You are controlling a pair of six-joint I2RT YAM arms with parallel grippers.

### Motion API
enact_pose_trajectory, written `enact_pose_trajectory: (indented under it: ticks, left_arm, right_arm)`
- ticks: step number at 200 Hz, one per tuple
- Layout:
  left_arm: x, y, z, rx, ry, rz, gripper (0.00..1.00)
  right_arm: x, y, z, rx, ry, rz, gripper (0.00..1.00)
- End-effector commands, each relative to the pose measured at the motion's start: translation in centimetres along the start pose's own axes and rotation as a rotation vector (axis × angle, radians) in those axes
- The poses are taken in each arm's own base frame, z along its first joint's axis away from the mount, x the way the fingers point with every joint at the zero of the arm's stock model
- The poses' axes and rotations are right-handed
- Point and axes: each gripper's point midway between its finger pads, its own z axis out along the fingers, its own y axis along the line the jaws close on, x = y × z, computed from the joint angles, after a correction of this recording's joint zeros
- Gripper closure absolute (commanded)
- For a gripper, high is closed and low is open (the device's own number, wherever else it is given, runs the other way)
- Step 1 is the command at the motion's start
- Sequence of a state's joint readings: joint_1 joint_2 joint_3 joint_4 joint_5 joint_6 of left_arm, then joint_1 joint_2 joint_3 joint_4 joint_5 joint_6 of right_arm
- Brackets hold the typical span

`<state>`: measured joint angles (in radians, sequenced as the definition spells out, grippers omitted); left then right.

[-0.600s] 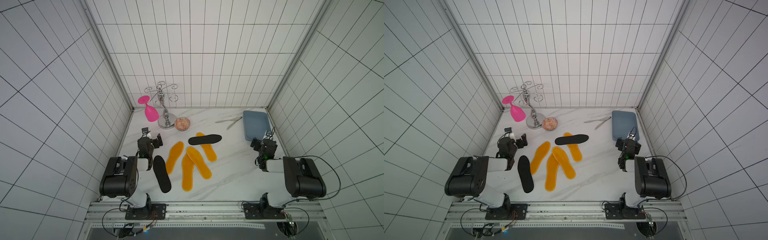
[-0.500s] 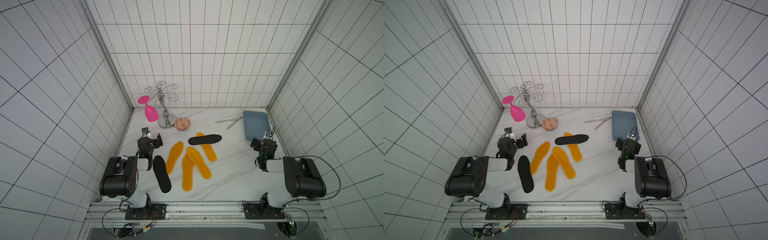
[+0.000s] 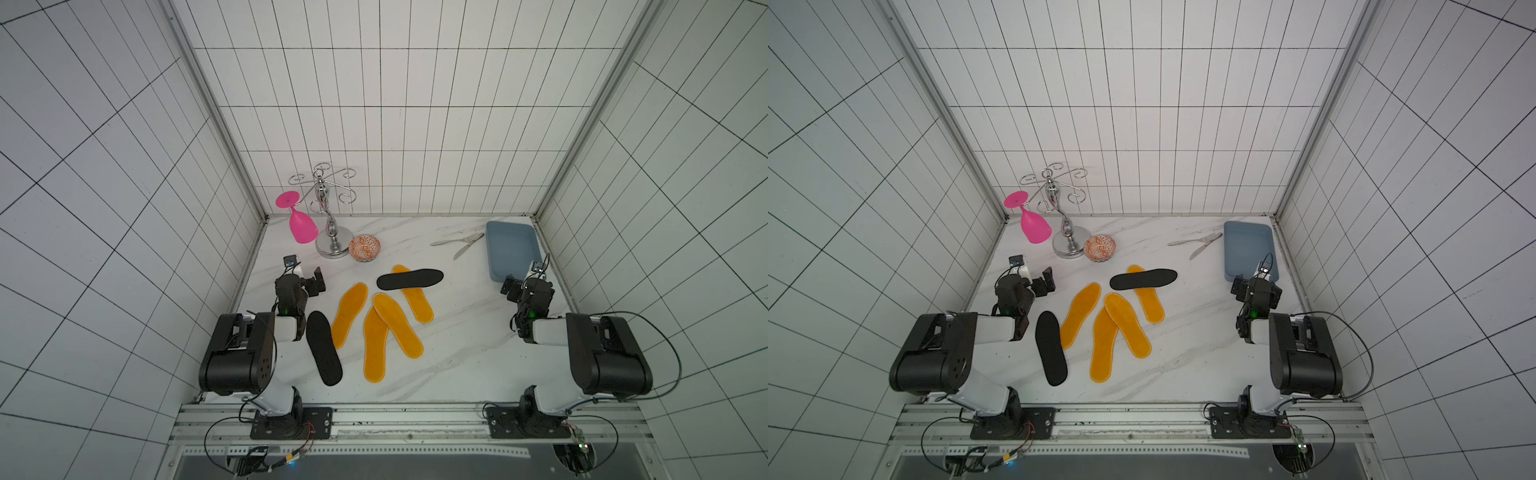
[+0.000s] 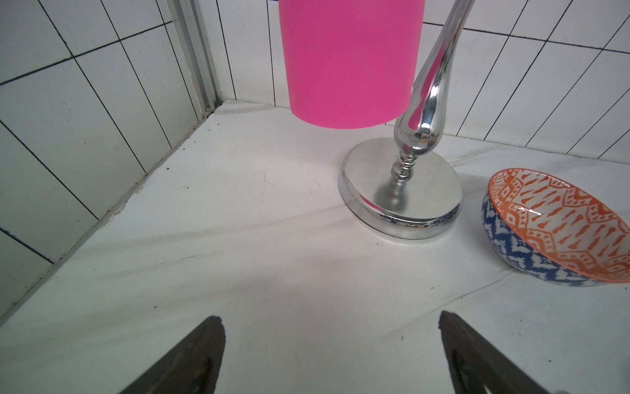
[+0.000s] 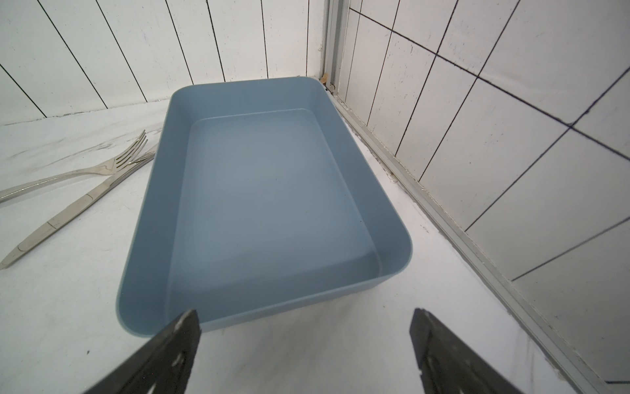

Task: Put the insoles into the storage box
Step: Pick up the insole from the center of the board.

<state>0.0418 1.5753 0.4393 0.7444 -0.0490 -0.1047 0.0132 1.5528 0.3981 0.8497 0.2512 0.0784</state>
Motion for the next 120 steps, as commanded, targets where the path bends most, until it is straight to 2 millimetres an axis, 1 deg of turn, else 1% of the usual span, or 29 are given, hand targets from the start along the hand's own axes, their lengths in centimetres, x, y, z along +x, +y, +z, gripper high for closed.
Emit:
enact_pose_trajectory:
  ticks: [1, 13, 21, 31, 54, 62, 80, 84, 96, 111, 120]
  left_arm:
    - [-2.3, -0.3, -0.5, 0.008, -0.071, 0.004, 0.01]
    - [-3.1, -0.7, -1.1, 0.03, -0.09, 0.019, 0.01]
    - [-3.5, -1.1, -1.6, 0.048, -0.094, 0.029, 0.01]
    - [-4.3, -1.8, -2.3, 0.074, -0.101, 0.048, 0.01]
    - [-6.4, -3.3, -4.0, 0.07, -0.106, 0.093, 0.01]
    - [-7.4, -3.9, -4.7, 0.075, -0.112, 0.102, 0.01]
    - [-9.4, -5.4, -6.3, 0.092, -0.107, 0.11, 0.01]
    - [-10.0, -5.8, -6.6, 0.101, -0.111, 0.103, 0.01]
    - [-11.0, -6.3, -7.7, 0.118, -0.089, 0.064, 0.01]
    - [-12.4, -7.1, -9.1, 0.159, -0.072, -0.017, 0.01]
    - [-12.4, -7.7, -9.8, 0.193, -0.037, -0.052, 0.01]
  right_arm:
    - [-1.6, -0.3, -0.3, 0.019, -0.049, 0.013, 0.01]
    - [-1.8, -0.4, -0.7, 0.017, -0.029, 0.012, 0.01]
    - [-2.6, -0.2, -1.1, 0.012, -0.053, 0.005, 0.01]
    - [-3.0, -0.2, -1.5, 0.014, -0.041, -0.005, 0.01]
    - [-5.3, 0.1, -3.0, -0.021, -0.059, -0.005, 0.01]
    - [-5.9, 0.3, -3.5, -0.04, -0.059, 0.02, 0.01]
    - [-7.5, 1.8, -5.3, -0.147, -0.054, 0.046, 0.01]
    - [-7.8, 2.4, -5.8, -0.183, -0.042, 0.046, 0.01]
    - [-8.4, 3.5, -6.9, -0.25, -0.016, 0.046, 0.01]
    - [-8.5, 4.9, -8.5, -0.33, 0.036, 0.038, 0.01]
    - [-8.2, 6.0, -9.5, -0.395, 0.088, 0.024, 0.01]
